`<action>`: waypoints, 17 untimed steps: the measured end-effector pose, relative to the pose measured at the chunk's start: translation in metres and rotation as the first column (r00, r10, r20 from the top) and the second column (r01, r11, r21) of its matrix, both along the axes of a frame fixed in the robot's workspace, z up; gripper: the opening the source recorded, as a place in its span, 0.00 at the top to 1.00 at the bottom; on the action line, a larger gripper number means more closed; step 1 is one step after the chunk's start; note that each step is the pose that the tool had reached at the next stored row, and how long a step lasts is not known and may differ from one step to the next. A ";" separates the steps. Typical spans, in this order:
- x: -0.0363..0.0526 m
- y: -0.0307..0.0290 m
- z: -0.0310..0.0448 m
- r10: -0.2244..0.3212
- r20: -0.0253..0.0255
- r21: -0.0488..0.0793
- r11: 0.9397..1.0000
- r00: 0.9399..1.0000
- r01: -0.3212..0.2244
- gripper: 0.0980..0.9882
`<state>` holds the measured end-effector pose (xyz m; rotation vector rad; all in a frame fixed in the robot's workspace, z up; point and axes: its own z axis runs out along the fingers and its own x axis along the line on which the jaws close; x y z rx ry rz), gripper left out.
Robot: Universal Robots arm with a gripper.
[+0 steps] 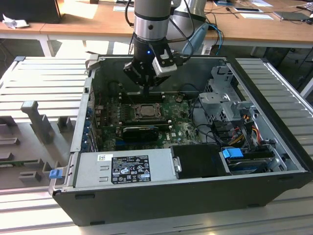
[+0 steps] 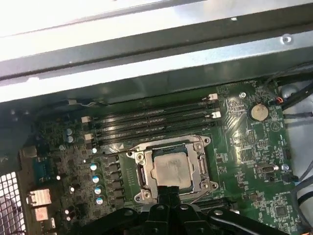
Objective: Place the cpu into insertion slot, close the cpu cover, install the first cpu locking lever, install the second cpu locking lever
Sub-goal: 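Install the first cpu locking lever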
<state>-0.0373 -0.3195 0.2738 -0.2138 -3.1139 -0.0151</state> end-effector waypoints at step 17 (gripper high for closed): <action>-0.0602 -0.0008 -0.0071 0.187 0.012 0.049 0.981 0.982 -0.188 0.99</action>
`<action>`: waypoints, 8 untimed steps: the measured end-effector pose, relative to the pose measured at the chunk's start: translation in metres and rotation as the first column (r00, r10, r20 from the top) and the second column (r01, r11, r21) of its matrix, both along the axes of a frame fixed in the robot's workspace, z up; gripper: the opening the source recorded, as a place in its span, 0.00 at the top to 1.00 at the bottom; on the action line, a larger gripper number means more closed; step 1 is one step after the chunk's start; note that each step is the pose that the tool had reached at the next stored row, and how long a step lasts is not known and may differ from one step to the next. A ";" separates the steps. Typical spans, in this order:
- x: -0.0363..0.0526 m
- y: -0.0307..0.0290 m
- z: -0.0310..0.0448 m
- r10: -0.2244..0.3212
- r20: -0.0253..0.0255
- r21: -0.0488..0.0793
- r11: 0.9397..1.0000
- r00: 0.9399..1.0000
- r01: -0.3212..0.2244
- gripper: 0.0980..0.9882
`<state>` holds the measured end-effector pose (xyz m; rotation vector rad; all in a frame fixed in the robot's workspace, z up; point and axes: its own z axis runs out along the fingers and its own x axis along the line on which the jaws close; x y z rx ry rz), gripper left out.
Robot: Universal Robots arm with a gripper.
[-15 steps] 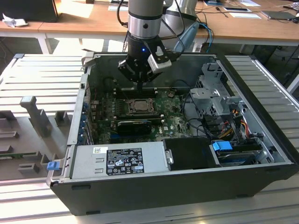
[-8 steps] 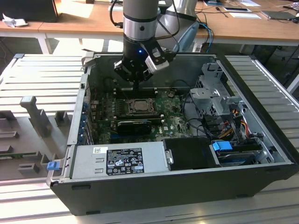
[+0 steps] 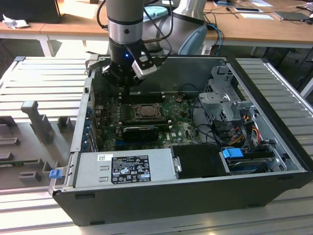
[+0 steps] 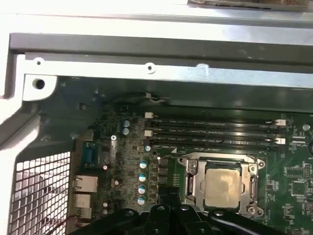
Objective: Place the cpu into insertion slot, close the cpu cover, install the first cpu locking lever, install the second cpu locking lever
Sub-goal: 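Install the first cpu locking lever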
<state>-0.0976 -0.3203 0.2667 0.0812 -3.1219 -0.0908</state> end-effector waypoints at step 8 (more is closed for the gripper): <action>-0.0158 0.0078 -0.0086 0.000 0.000 0.004 1.000 1.000 0.000 0.99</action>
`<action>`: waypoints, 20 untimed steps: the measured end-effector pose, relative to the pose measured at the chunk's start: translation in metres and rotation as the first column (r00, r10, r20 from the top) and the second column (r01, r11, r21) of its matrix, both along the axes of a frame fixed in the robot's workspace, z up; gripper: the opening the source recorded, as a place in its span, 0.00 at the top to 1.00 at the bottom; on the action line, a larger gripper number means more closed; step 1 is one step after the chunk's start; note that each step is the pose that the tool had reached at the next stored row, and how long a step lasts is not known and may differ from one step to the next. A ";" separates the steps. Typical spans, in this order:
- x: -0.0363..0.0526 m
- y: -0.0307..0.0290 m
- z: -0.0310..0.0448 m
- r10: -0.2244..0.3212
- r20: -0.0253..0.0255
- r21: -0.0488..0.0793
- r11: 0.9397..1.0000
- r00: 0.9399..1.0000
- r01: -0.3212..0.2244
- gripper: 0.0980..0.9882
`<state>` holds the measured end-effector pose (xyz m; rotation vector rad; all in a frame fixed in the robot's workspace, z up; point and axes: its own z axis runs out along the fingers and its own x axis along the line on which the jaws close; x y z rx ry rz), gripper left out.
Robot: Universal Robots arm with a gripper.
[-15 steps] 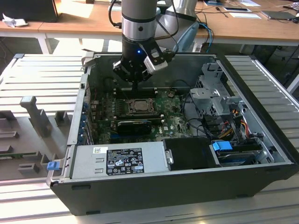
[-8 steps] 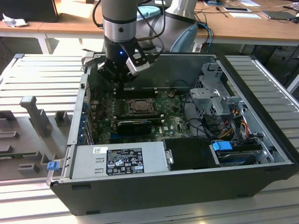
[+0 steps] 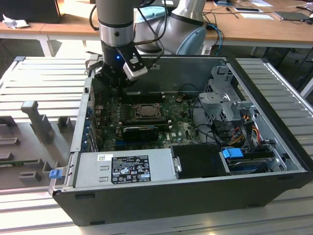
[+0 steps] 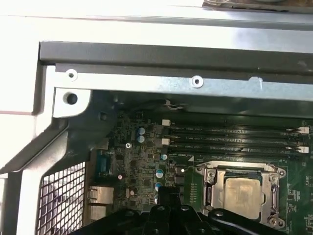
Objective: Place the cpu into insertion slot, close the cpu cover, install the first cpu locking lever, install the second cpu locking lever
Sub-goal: 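Install the first cpu locking lever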
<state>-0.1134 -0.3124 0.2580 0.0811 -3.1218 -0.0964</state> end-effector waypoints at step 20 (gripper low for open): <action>0.0179 0.0222 -0.0031 0.000 0.000 0.000 1.000 1.000 0.000 0.99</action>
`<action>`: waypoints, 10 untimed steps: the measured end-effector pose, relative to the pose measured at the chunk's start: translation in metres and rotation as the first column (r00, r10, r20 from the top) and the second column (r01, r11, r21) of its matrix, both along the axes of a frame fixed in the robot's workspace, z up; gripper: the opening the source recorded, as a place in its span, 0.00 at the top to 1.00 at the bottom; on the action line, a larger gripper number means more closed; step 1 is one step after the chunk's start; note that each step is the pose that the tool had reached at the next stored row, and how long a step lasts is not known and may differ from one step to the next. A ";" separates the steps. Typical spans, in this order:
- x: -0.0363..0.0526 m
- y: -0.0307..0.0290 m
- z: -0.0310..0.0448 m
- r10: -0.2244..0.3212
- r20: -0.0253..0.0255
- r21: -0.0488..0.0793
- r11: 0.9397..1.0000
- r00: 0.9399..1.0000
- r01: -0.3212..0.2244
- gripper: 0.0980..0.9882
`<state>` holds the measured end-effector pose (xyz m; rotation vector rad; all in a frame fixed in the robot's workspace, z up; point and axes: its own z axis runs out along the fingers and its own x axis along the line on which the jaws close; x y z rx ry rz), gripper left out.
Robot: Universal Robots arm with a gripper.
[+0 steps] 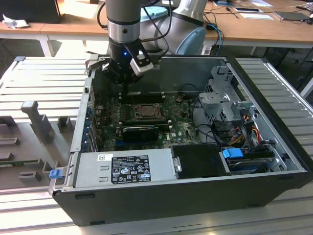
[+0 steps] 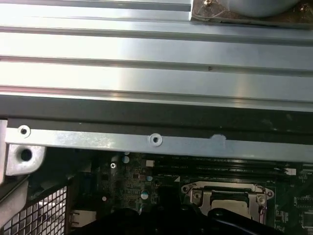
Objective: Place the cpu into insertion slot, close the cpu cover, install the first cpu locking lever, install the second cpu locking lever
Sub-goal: 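Install the first cpu locking lever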
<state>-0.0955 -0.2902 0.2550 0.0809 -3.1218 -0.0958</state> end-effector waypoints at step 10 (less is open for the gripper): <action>0.0269 0.0003 -0.0007 0.000 0.000 -0.001 1.000 1.000 0.000 0.99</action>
